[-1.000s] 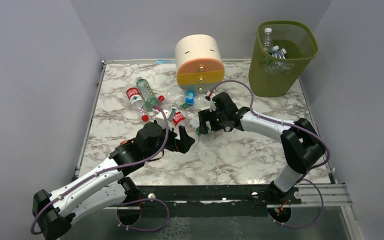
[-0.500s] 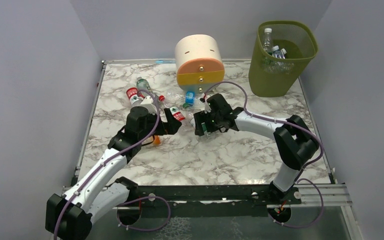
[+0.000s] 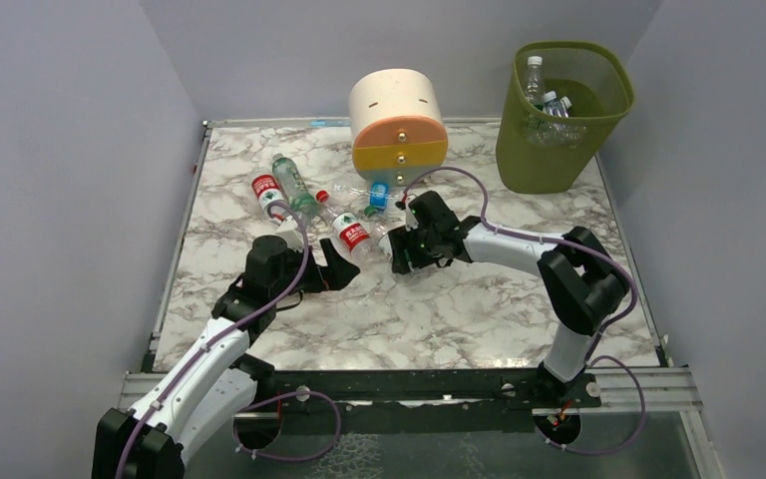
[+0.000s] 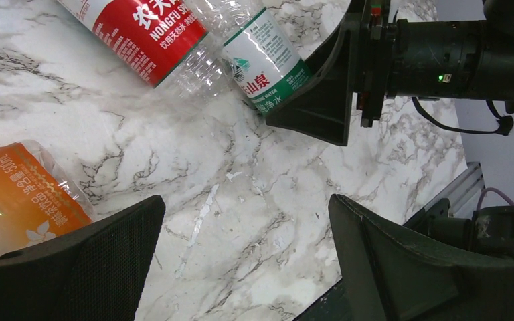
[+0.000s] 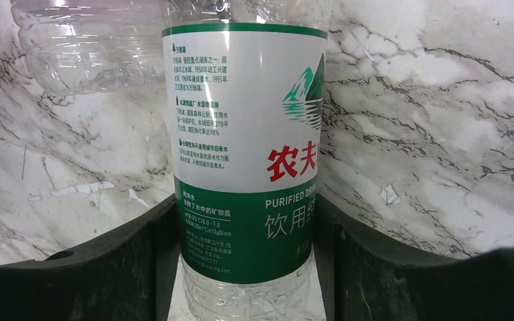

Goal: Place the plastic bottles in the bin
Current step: Pick up the plastic bottle at the center of the board, then place the plastic bottle in the trash bin.

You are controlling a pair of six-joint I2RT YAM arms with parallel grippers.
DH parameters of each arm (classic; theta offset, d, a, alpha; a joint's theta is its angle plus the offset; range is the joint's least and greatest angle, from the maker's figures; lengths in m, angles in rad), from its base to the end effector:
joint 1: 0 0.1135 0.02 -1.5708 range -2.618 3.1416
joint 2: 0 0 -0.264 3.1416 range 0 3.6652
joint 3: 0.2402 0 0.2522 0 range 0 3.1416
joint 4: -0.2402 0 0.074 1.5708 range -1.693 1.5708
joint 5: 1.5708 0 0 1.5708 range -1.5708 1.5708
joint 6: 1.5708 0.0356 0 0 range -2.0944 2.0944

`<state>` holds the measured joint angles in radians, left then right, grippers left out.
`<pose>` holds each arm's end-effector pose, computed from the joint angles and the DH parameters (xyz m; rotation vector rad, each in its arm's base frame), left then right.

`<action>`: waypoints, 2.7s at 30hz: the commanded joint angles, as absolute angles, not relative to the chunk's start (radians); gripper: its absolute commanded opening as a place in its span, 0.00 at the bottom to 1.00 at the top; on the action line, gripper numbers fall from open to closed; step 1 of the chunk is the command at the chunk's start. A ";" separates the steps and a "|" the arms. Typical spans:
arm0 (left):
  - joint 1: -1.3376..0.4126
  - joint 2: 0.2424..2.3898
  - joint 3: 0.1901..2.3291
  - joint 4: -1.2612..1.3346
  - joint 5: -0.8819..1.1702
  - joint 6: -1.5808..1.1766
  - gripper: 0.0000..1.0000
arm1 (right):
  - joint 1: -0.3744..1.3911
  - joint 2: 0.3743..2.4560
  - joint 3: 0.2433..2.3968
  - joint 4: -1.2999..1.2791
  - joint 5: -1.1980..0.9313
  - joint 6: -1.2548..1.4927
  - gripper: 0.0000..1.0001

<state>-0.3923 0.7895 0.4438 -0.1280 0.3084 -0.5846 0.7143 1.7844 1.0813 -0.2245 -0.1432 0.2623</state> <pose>0.1630 -0.0792 0.2252 -0.0031 2.1491 -0.9072 0.2741 0.2443 0.1715 -0.6384 2.5016 0.5669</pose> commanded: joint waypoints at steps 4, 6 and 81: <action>-0.387 0.733 0.431 -0.106 0.347 -0.613 0.99 | 0.724 1.735 1.062 -0.225 -0.123 0.256 0.60; -0.386 0.736 0.432 -0.108 0.348 -0.612 0.99 | 0.724 1.708 1.056 -0.237 -0.118 0.257 0.58; -0.386 0.740 0.477 -0.131 0.396 -0.614 0.99 | -0.127 2.004 2.308 -0.538 -0.159 0.371 0.54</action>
